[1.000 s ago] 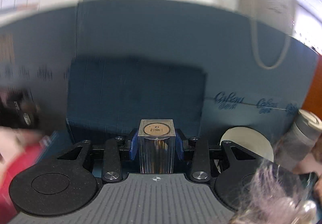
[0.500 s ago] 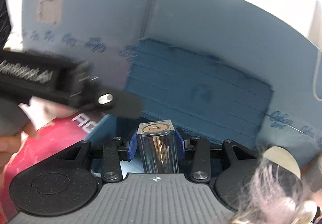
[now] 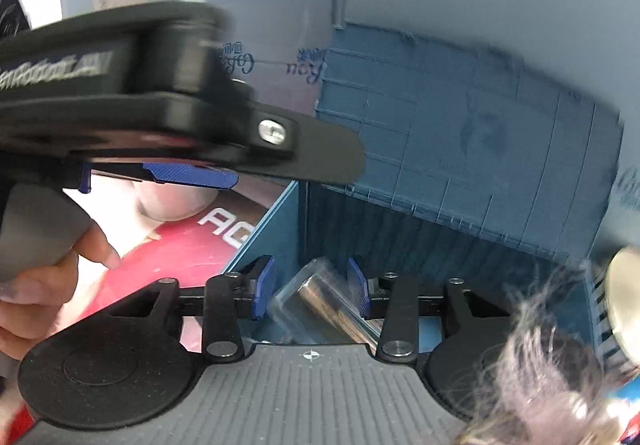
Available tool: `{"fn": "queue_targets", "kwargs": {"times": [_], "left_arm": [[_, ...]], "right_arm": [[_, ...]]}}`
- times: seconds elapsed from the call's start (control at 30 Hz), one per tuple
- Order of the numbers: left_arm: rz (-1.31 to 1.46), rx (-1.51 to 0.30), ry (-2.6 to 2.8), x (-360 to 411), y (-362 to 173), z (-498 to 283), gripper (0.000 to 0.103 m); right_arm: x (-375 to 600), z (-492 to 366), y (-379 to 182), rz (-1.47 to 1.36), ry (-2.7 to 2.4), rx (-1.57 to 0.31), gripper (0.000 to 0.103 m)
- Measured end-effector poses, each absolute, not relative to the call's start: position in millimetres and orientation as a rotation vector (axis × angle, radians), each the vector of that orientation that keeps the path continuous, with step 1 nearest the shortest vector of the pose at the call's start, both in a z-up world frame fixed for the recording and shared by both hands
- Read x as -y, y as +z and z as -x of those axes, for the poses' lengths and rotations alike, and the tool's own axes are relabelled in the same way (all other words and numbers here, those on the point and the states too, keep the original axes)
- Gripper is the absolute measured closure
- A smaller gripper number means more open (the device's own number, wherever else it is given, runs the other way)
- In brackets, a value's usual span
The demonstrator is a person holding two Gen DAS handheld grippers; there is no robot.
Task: Organize rigid objects
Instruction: 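Carry the glass cube into the blue box and open the right tool, then move the right tool back to the mat and grasp the cream lotion bottle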
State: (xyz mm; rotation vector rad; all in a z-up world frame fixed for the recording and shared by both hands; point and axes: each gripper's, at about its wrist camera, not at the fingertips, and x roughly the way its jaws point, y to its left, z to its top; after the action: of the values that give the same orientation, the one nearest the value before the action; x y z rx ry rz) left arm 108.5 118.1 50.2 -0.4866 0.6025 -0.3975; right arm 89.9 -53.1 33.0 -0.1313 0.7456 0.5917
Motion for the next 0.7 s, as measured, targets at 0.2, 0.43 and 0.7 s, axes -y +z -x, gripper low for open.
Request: {"fn": "queue_targets", "kwargs": {"times": [0.2, 0.43, 0.7], "left_arm": [[0.482, -0.594, -0.410, -117, 52, -106, 0.000], [0.434, -0.515, -0.472, -108, 63, -92, 0.000], [0.328, -0.481, -0.692, -63, 75, -66, 0.000]], "right_arm": [[81, -78, 45, 0.026, 0.560, -0.705, 0.050], [124, -20, 71, -0.027, 0.433, -0.482, 0.023], [212, 52, 73, -0.124, 0.128, -0.304, 0.015]]}}
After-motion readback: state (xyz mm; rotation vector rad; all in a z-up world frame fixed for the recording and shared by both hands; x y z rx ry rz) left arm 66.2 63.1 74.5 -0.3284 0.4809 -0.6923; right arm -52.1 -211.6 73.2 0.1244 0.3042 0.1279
